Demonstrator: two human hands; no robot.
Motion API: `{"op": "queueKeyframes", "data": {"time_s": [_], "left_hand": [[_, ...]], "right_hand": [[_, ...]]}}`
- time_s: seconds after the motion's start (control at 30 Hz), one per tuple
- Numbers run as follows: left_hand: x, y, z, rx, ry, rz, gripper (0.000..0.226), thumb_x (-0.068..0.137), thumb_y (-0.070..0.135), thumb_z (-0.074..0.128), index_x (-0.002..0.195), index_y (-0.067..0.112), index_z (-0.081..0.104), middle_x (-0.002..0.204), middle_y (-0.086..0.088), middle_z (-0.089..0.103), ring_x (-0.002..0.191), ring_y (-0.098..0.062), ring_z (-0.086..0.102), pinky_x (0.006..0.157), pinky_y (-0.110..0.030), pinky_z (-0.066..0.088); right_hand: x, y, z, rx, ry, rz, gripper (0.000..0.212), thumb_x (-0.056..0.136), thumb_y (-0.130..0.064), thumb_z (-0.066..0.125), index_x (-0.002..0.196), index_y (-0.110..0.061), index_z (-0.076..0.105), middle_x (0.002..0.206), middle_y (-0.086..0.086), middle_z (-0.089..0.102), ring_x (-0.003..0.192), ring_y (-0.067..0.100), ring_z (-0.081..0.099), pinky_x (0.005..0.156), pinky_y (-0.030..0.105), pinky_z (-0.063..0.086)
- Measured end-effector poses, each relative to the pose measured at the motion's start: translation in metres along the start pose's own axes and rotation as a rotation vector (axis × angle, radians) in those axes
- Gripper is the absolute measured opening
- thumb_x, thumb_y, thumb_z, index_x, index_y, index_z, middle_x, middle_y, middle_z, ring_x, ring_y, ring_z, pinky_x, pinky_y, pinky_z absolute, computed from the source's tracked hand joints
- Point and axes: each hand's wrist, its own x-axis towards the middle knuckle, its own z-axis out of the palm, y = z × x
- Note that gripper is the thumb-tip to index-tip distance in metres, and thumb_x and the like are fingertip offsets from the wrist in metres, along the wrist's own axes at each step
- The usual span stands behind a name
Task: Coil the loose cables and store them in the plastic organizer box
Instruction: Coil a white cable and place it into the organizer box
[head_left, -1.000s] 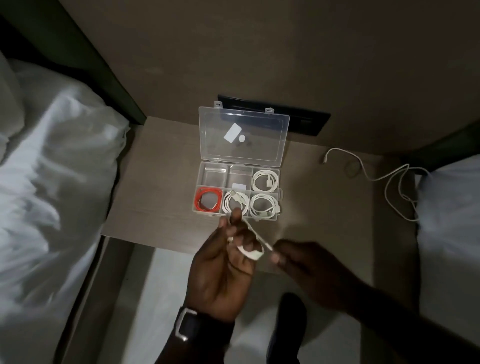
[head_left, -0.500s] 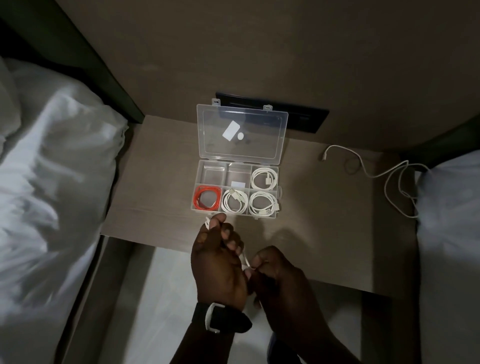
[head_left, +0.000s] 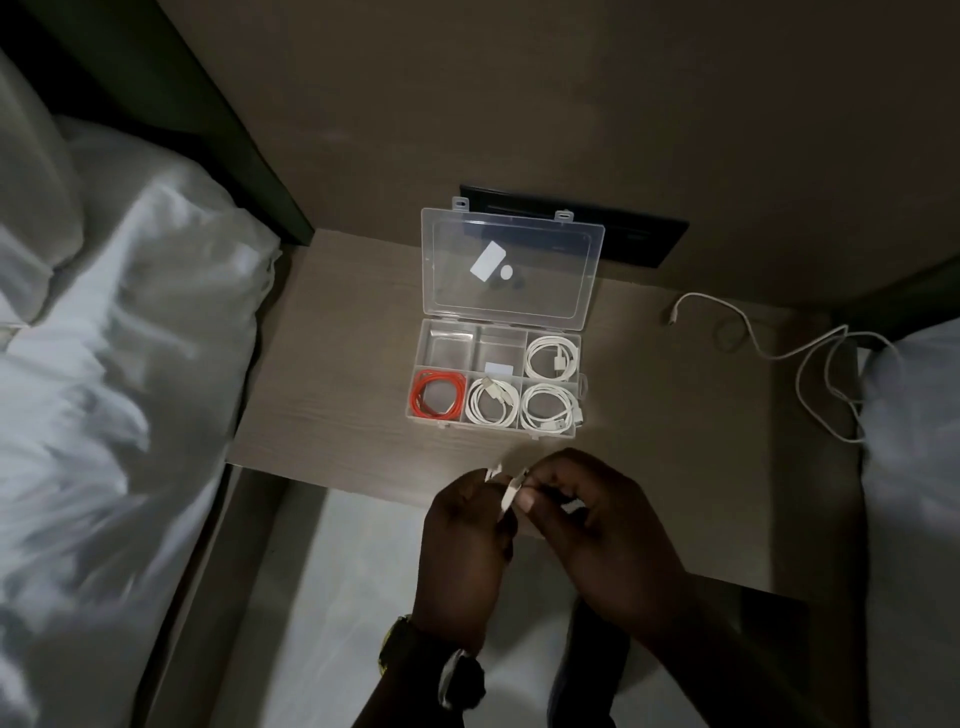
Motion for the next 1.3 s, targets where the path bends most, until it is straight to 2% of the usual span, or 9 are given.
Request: {"op": "queueKeyframes", "data": {"time_s": [0.1, 0.2, 0.33, 0.5, 0.6, 0.87, 0.97, 1.1, 1.3], "left_hand": [[0.002, 0.003, -0.004, -0.038, -0.045, -0.127, 0.03, 0.092, 0.022, 0.046, 0.065, 0.021, 0.059, 0.05, 0.007, 0.056, 0.045, -0.008, 0.049, 0.047, -0.027, 0.035], [0.007, 0.008, -0.008, -0.117, -0.136, -0.28, 0.036, 0.084, 0.028, 0.047, 0.05, 0.022, 0.057, 0.05, 0.0, 0.035, 0.038, -0.009, 0.022, 0.044, -0.024, 0.011], [0.014, 0.011, -0.012, -0.306, -0.216, -0.382, 0.03, 0.087, 0.026, 0.045, 0.059, 0.023, 0.056, 0.053, 0.003, 0.029, 0.037, -0.005, 0.023, 0.037, -0.013, 0.014], [0.033, 0.014, -0.027, -0.055, -0.049, -0.268, 0.028, 0.086, 0.023, 0.04, 0.06, 0.016, 0.048, 0.046, -0.003, 0.041, 0.039, -0.016, 0.032, 0.038, -0.02, 0.027], [0.046, 0.006, -0.031, 0.225, 0.02, -0.008, 0.031, 0.09, 0.033, 0.043, 0.067, 0.018, 0.059, 0.069, -0.006, 0.065, 0.064, -0.022, 0.061, 0.064, -0.038, 0.051], [0.097, 0.001, -0.045, 0.439, 0.264, 0.35, 0.022, 0.099, 0.036, 0.04, 0.095, 0.017, 0.051, 0.069, 0.004, 0.06, 0.073, -0.029, 0.064, 0.071, -0.05, 0.055], [0.123, 0.009, -0.053, 0.328, 0.12, 0.191, 0.025, 0.097, 0.037, 0.045, 0.091, 0.019, 0.06, 0.086, -0.005, 0.07, 0.084, -0.025, 0.067, 0.081, -0.047, 0.055], [0.156, 0.015, -0.064, 0.058, -0.149, 0.017, 0.024, 0.094, 0.037, 0.052, 0.078, 0.023, 0.064, 0.064, 0.004, 0.069, 0.06, -0.014, 0.062, 0.057, -0.028, 0.051], [0.22, 0.027, -0.077, 0.312, -0.222, 0.289, 0.017, 0.095, 0.013, 0.051, 0.103, 0.012, 0.065, 0.081, -0.002, 0.07, 0.076, -0.018, 0.065, 0.076, -0.037, 0.053]], "right_hand": [[-0.001, 0.002, 0.008, 0.186, -0.075, 0.014, 0.037, 0.084, -0.02, 0.066, 0.118, -0.036, 0.061, 0.121, -0.016, 0.059, 0.116, 0.005, 0.057, 0.09, 0.022, 0.051], [0.003, 0.002, 0.01, 0.369, -0.285, 0.062, 0.038, 0.087, -0.023, 0.063, 0.121, -0.04, 0.063, 0.114, -0.013, 0.068, 0.108, 0.006, 0.064, 0.09, 0.023, 0.052], [0.012, 0.003, 0.021, 0.274, -0.121, 0.03, 0.028, 0.087, -0.013, 0.068, 0.106, -0.034, 0.074, 0.101, -0.016, 0.073, 0.096, 0.003, 0.068, 0.083, 0.016, 0.048], [0.027, -0.002, 0.038, 0.086, 0.064, 0.006, 0.01, 0.078, -0.029, 0.07, 0.079, -0.024, 0.062, 0.078, -0.012, 0.067, 0.074, 0.003, 0.066, 0.065, 0.016, 0.047], [0.041, -0.003, 0.046, 0.179, 0.057, 0.094, 0.017, 0.081, -0.015, 0.069, 0.085, -0.025, 0.056, 0.07, -0.008, 0.062, 0.062, 0.004, 0.06, 0.06, 0.022, 0.046], [0.085, -0.008, 0.065, -0.099, -0.041, 0.073, 0.018, 0.09, -0.025, 0.065, 0.104, -0.017, 0.072, 0.102, 0.001, 0.068, 0.096, 0.014, 0.062, 0.087, 0.031, 0.047], [0.099, -0.003, 0.062, -0.292, -0.224, -0.012, 0.038, 0.082, -0.022, 0.074, 0.118, -0.015, 0.064, 0.108, 0.007, 0.062, 0.09, 0.017, 0.06, 0.08, 0.027, 0.045], [0.147, 0.005, 0.054, -0.395, -0.23, -0.038, 0.018, 0.084, -0.016, 0.072, 0.101, -0.009, 0.071, 0.095, 0.009, 0.071, 0.088, 0.022, 0.066, 0.084, 0.037, 0.051], [0.219, 0.027, 0.061, -0.193, -0.091, 0.143, 0.013, 0.08, -0.014, 0.076, 0.088, -0.003, 0.075, 0.079, 0.013, 0.076, 0.071, 0.024, 0.074, 0.08, 0.042, 0.061]]}}
